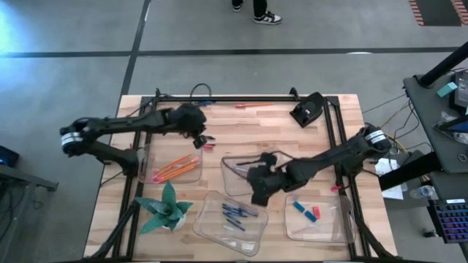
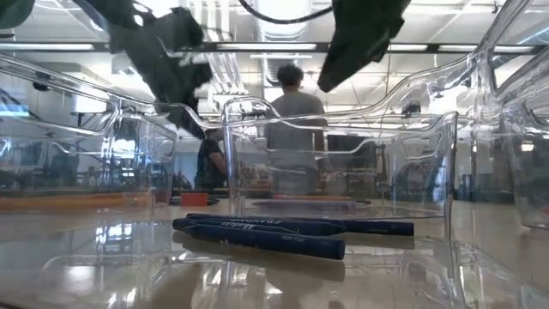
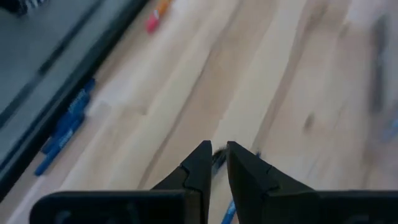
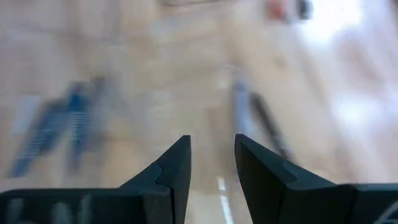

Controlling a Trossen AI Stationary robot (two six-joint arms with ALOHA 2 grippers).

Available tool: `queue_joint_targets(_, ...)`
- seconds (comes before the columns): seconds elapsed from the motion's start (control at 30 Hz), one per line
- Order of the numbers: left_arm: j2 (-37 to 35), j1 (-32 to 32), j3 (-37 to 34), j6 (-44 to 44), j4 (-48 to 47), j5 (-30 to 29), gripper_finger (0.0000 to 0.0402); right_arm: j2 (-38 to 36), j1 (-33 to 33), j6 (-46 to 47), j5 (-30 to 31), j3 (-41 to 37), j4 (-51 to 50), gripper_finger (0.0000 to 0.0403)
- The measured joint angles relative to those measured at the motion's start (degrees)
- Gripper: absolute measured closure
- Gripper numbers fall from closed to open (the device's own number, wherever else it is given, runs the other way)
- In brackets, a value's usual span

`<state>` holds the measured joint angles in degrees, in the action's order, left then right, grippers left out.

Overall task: Sort crayons/erasers/pens/pencils in bins
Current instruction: Put the black pen into the top right transparent bin

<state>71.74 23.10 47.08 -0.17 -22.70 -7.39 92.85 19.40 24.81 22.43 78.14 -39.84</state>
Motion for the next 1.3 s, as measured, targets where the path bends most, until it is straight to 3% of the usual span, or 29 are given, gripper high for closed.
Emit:
queue_joint_targets(0.23,11.71,3.26,6.04,6.66,-1.93,5.48,0.0367,-5.28,-6.78,-0.46,2.66,-5.46,-2.47,0.0287)
queue_joint_targets(0.57,15.06,5.18,13.85,16.00,-9.03,6.15,0.0367,-14.15,-14.23,-1.89,2.69,-15.15,1.48,0.0287)
queue_joint_targets(0.87,17.66,11.49,13.76,15.65,-13.88,11.99,0.0367,-20.19,-17.60,-1.87,2.32,-24.92,9.44,0.0287)
queue_joint_targets(1.07,19.32,13.38,13.63,18.86,-20.44,12.27,0.0367,-20.69,-17.94,-1.89,1.05,-25.63,11.66,0.0287)
queue_joint_targets(1.3,21.86,14.99,12.91,23.05,-20.44,12.29,0.0374,-20.51,-17.94,-2.35,0.97,-25.39,11.98,0.0287)
